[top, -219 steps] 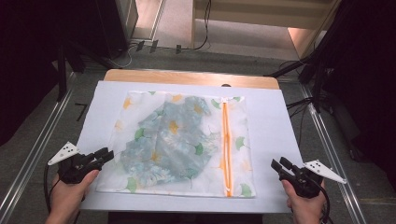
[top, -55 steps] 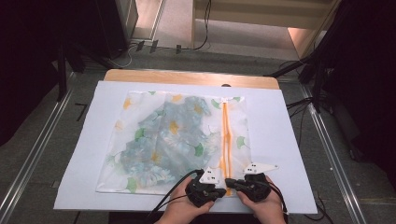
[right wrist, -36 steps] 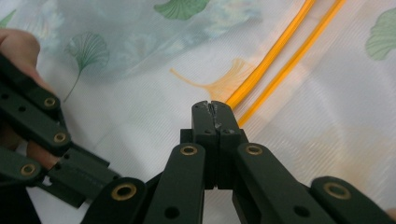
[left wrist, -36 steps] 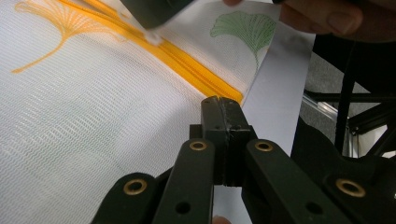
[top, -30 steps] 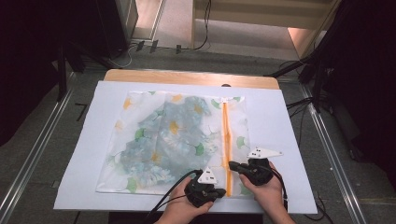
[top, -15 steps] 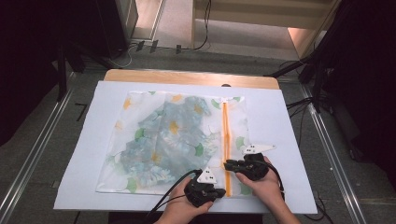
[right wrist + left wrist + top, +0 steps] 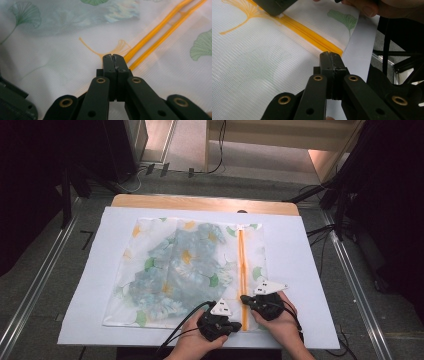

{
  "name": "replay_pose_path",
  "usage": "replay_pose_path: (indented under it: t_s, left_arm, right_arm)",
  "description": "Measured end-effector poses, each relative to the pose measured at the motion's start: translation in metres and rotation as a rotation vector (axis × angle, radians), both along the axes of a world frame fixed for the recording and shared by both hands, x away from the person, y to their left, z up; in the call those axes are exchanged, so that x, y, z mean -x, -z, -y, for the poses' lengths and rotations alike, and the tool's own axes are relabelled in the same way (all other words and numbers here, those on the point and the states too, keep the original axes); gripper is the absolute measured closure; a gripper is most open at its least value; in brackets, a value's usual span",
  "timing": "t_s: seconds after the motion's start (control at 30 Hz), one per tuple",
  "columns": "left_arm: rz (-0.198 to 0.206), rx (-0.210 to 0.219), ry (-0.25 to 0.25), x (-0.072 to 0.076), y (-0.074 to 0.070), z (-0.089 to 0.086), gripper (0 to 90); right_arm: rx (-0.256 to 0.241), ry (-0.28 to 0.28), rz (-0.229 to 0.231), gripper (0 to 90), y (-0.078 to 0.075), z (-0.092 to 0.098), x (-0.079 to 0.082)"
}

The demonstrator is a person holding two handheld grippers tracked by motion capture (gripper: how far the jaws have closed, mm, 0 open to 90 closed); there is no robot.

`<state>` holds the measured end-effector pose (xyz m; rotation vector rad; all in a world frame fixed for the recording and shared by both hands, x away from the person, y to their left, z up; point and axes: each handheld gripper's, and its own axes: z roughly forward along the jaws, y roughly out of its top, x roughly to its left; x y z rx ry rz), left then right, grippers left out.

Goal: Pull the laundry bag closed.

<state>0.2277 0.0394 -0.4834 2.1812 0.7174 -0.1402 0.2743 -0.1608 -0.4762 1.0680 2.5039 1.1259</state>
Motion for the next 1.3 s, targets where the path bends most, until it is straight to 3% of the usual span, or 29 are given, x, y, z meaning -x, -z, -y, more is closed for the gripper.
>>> replay_pose_path:
  t_s: [0.2,0.53,0.73,1.3]
  left_arm:
    - [0.002,-0.002,-0.002,0.001,0.000,0.000,90.0]
    - [-0.001,-0.002,-0.003,0.000,0.000,0.000,90.0]
    - [0.006,-0.001,-0.004,0.001,0.000,0.000,90.0]
    - [0.006,0.001,-0.006,0.001,0.000,0.001,90.0]
  right_arm:
    - [-0.013,0.004,-0.020,90.0,-0.001,0.002,-0.005]
    - [-0.055,0.029,0.000,90.0,-0.007,0.007,-0.015]
    - [-0.084,0.057,-0.001,90.0,-0.008,0.009,-0.028]
    - [-0.105,0.128,0.001,90.0,-0.007,0.003,-0.077]
